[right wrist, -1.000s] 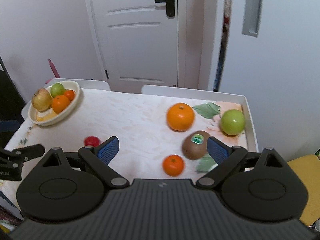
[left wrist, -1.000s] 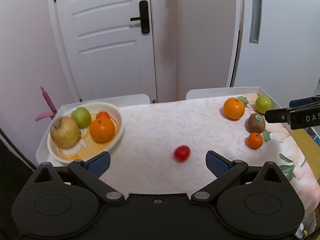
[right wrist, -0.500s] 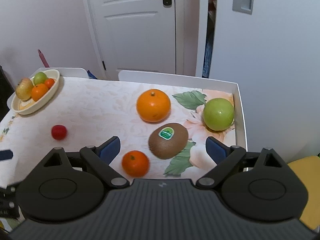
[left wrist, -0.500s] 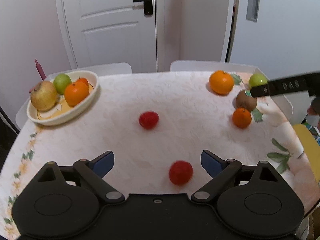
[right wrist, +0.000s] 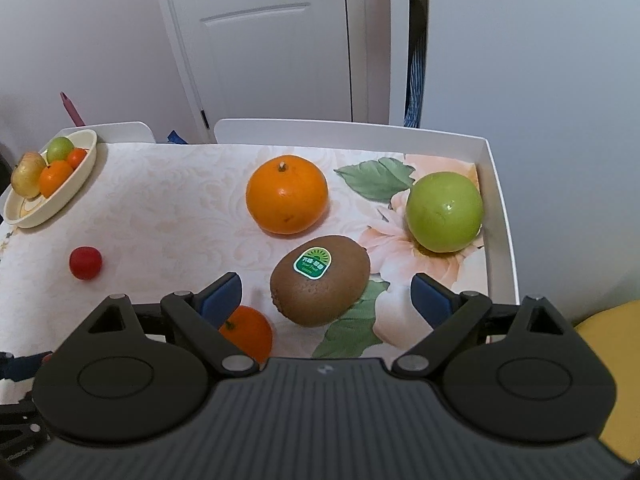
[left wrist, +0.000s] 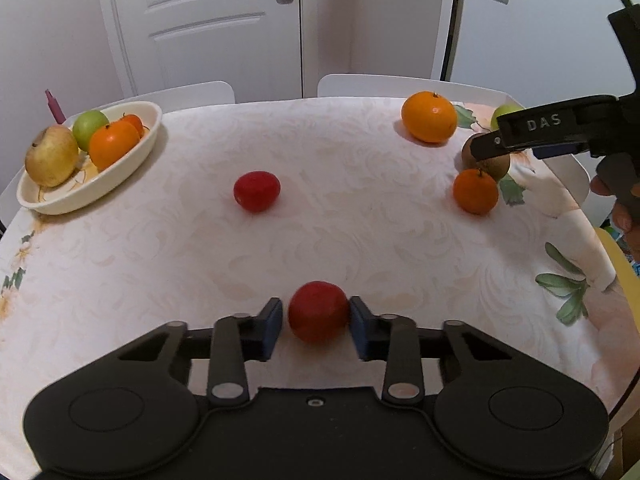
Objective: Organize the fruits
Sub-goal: 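Grasp the red tomato with the left tool while the right tool grasps the kiwi, then carry the tomato and kiwi into the duck bowl and open both tools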
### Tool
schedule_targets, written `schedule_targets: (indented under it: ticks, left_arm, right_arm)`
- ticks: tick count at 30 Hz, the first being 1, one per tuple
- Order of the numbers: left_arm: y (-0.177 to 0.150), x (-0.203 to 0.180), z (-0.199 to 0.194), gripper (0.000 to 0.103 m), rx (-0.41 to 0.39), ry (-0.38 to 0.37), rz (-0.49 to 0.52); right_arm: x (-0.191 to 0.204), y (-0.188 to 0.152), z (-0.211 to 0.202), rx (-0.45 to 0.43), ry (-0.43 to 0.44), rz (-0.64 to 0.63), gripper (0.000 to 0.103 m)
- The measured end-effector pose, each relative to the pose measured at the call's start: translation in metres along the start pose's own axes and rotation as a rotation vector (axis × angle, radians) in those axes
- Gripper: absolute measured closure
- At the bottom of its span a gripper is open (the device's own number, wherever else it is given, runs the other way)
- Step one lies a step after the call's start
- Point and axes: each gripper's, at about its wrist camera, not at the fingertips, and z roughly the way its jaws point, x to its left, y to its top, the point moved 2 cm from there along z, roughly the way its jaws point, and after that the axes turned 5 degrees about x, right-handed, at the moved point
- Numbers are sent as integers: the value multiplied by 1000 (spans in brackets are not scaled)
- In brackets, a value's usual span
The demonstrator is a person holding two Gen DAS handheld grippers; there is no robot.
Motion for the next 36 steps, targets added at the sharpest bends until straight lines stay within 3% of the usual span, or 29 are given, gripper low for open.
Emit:
schedule_targets:
  ticks: [4,7,12,19,36]
  left_arm:
    - [1,-2,1,68,-9,11,15]
    - [2,-2,3,69,-14,13,15]
    - [7,-1,7,69,-21,15,17]
    - [12,2,10,69,-26,18,12]
    - [25,26,-10,69,-77,36,-10]
  right_arm:
    - [-2,2,8,8,2,10,0]
    - [-2,4,14,19,6,7,7]
    - [-1,5,22,30,12,15,11]
    - [2,7,27,41,13,14,27]
    - [25,17,-1,-10,16,-7,31]
